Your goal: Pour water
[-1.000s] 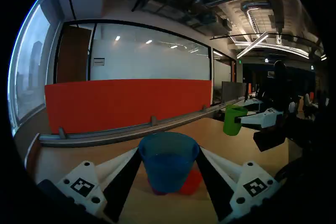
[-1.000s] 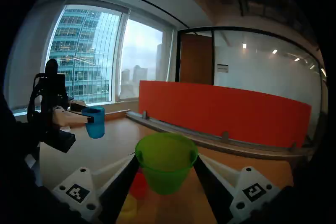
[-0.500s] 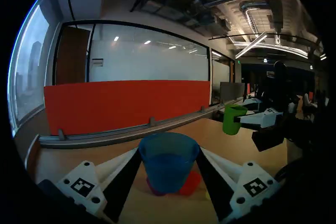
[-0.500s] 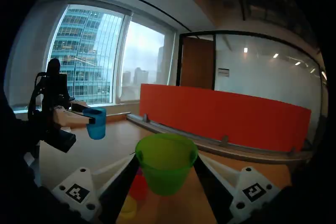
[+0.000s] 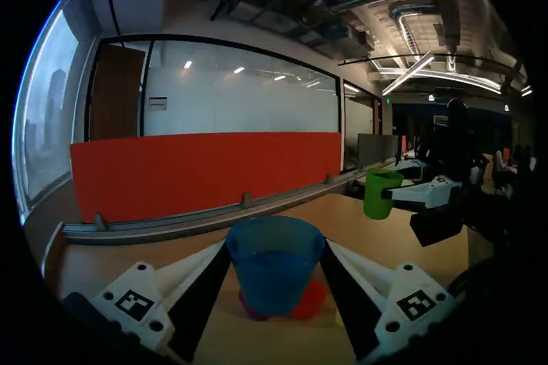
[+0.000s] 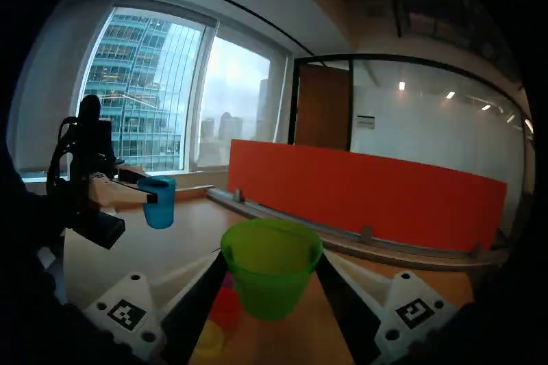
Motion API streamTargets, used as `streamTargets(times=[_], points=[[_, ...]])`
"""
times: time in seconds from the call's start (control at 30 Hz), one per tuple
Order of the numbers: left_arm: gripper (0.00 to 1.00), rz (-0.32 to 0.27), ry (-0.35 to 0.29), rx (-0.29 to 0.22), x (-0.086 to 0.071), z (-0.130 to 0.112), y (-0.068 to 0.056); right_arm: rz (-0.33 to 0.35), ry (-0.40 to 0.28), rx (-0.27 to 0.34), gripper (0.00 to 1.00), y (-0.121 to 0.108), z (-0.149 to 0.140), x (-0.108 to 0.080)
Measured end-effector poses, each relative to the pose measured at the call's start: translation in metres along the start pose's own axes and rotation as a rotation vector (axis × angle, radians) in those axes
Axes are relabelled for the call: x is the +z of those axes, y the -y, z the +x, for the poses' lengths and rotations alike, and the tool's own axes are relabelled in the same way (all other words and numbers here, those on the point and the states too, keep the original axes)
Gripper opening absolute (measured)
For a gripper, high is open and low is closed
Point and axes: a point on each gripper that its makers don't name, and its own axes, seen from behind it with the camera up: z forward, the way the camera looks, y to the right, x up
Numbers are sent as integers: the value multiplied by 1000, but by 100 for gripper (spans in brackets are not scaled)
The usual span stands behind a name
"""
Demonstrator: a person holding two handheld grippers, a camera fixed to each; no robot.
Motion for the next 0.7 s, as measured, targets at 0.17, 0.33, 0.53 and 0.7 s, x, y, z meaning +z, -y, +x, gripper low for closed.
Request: streamTargets(times=[0.17,0.33,0.53,0.7], points=[[87,2,-5,12,-1,3,1,15,2,-1,91,6,-2,3],[87,6,-13,37,-1,9,1,47,7,2,91,20,-4,7],[87,17,-24,100,-2,20,1,92,16,2,91,40,-10,13],[87,24,-36,162,-5,32,-1,127,17,13,91,57,-14,20]])
